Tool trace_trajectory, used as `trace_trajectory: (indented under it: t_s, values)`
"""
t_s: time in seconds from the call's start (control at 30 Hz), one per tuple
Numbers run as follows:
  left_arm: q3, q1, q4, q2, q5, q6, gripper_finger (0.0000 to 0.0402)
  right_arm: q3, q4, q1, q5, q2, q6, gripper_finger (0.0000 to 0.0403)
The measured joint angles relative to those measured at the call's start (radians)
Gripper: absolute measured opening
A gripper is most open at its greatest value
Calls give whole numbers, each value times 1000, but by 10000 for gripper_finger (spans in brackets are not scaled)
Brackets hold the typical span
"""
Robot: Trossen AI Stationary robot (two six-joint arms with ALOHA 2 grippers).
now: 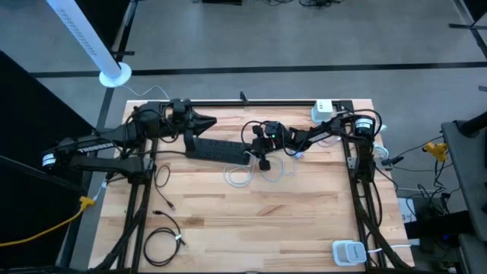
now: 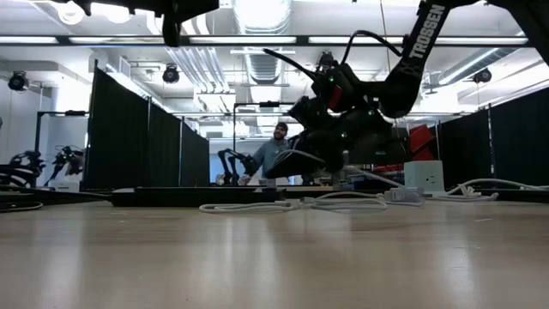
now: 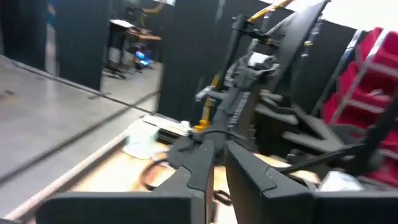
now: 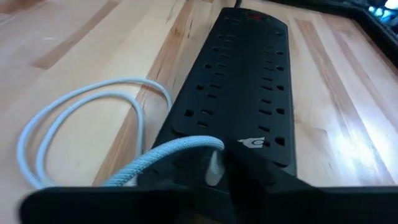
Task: Insert USB
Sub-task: Insert the light blue charger cable into the black outlet extension
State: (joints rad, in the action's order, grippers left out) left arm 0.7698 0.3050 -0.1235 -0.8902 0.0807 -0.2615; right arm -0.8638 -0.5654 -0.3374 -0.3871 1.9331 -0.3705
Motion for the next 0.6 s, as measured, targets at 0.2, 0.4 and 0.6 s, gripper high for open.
trace_trajectory:
  t_s: [0.2,0.4,0.6]
  values:
    - [61,1,192,-14,-82,109,81,-25,14,1,9,-42,74,168]
    - [86,1,373,-66,-97,138,122,-106,260,5,4,-66,102,240]
    - [85,0,581,-178,-97,148,121,-269,813,3,96,-69,-23,269]
